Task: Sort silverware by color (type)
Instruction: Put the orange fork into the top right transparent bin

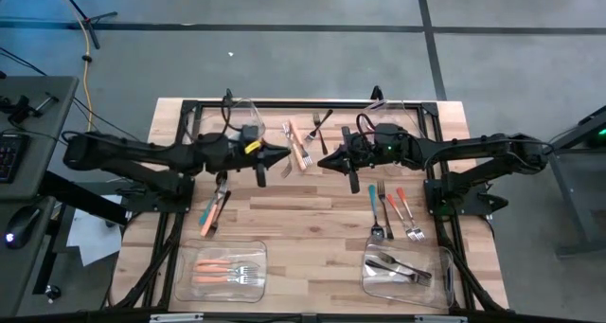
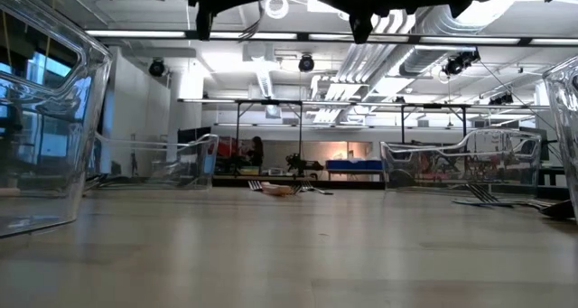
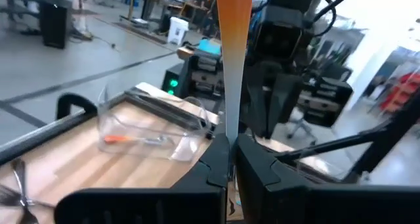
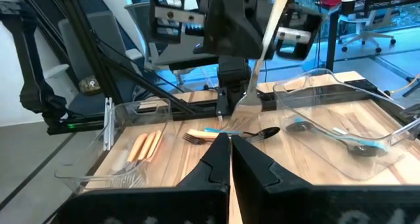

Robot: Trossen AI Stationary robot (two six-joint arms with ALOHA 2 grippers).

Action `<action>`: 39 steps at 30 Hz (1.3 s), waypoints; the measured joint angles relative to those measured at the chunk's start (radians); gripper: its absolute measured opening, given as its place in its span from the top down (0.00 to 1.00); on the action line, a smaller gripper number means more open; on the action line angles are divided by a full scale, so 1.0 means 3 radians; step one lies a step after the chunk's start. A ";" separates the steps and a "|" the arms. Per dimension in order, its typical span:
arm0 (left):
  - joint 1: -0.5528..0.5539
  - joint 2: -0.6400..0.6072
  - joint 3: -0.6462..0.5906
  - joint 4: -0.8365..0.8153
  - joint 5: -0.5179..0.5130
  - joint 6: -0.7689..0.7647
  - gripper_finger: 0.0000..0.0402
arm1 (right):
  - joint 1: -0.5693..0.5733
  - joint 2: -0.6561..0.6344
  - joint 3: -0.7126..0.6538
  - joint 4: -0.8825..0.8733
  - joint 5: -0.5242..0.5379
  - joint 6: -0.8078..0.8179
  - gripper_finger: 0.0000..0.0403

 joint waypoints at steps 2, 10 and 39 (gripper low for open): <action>0.0000 0.0007 -0.0125 0.0233 0.0039 -0.0068 1.00 | 0.0000 0.0000 0.0000 0.0002 0.0000 0.0000 1.00; 0.0001 0.0126 -0.0257 0.0547 0.0097 -0.0100 0.99 | -0.0003 0.0000 0.0000 0.0071 0.0001 -0.0001 1.00; 0.0001 0.0493 -0.0260 0.0960 0.0343 0.0148 0.99 | 0.0000 0.0488 0.0421 0.0286 0.0236 0.0435 0.80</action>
